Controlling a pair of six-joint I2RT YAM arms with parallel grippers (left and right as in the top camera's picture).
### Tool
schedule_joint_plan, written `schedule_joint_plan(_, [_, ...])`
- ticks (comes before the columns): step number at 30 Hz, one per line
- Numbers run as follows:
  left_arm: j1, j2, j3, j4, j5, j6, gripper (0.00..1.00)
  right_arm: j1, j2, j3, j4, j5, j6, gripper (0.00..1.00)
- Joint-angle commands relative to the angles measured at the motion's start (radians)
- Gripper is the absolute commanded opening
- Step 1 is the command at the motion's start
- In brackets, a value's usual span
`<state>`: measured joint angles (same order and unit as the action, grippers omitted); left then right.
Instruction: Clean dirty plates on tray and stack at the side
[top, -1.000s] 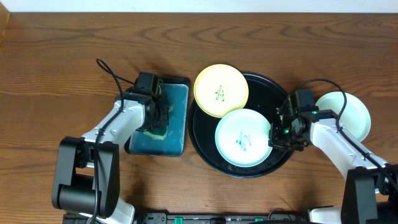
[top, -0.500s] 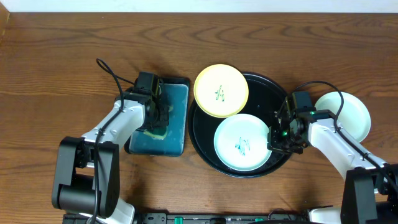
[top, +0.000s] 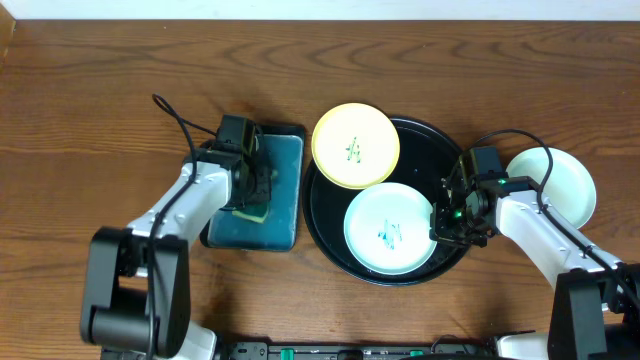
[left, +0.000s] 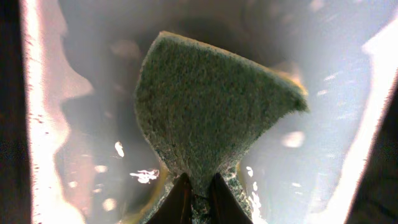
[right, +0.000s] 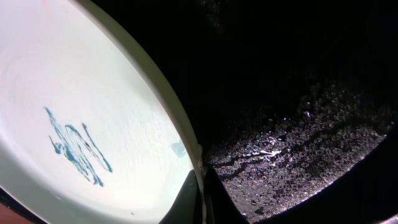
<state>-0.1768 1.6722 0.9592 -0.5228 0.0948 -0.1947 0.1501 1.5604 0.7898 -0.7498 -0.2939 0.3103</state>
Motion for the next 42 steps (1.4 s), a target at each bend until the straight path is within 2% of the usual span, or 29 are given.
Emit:
schedule_joint_plan(1, [0.003,-0.11,0.003,0.021,-0.002,-0.004,0.07,0.017,0.002,0.013,0.001,0.002,0.011,0.01])
schedule_joint_plan(12, [0.003,-0.308,0.003,0.024,0.085,-0.005,0.08,0.017,0.002,0.013,0.001,0.002,0.011,0.01])
schedule_joint_plan(30, [0.003,-0.341,0.003,0.024,0.109,-0.005,0.08,0.017,0.002,0.013,0.001,0.002,0.011,0.01])
schedule_joint_plan(42, [0.02,-0.341,0.003,0.103,0.344,-0.005,0.08,0.017,0.002,0.013,-0.002,0.002,0.011,0.01])
